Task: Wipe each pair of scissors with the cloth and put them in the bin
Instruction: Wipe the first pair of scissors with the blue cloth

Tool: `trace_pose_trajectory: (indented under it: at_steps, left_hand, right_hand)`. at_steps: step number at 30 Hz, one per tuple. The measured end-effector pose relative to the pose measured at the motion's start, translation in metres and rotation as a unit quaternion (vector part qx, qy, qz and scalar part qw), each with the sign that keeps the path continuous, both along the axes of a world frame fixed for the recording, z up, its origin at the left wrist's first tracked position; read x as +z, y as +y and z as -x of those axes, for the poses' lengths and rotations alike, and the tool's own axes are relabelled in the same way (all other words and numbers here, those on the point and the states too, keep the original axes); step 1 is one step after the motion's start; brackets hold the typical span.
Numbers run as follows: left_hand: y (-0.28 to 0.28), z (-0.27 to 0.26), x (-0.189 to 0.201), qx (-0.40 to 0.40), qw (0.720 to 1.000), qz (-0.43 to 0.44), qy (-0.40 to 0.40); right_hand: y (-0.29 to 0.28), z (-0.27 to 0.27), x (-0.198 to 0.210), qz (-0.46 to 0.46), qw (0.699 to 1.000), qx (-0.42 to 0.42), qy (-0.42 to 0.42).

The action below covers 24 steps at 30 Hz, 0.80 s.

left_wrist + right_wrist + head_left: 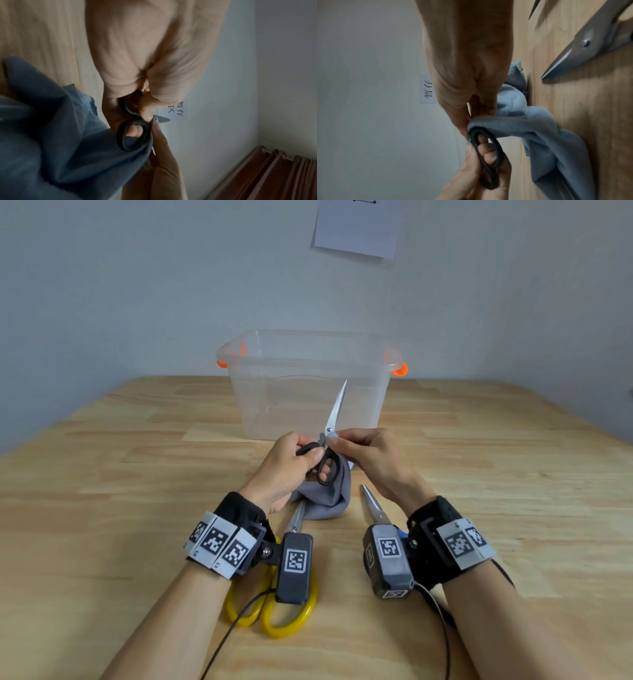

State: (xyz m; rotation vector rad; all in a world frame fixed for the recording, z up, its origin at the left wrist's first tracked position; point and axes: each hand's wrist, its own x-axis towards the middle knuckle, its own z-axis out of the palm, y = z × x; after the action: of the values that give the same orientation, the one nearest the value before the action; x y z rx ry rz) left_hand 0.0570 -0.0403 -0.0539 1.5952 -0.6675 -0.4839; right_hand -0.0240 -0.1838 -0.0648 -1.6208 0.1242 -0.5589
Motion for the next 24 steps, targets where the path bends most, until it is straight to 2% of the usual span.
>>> trace_pose_trajectory:
  at_steps: [7,10,12,18,24]
  left_hand:
    - [0.0001,0.0018,-0.0045,-0.002,0.998,-0.034,-0.049]
    - [0.0003,0.0020,-0.0053,0.003,0.998,-0.036,-0.057]
    - [0.0004,-0.0007,-0.0072,0.001,0.998,-0.038,-0.059]
    - [0.0021,-0.0010,-0.0006,0.002,1.000,-0.011,-0.024]
    - [0.0055,0.0027,0.0011,-0.029,0.998,-0.028,-0.053]
  right_hand:
    - [0.0035,-0.0017,-0.0006,0.108,0.988,-0.109,0.020]
    - [0.0046,-0.0034,-0.0013,0.118,0.985,-0.126,0.014]
    - [0.0034,-0.0032,-0.0013,0.108,0.987,-0.118,0.009]
    - [-0.0017,-0.0001,-0.0018,0.015,1.000,-0.010,0.009]
    - [0.0006,-0.0002,-0.0007,0.063,0.996,-0.060,0.016]
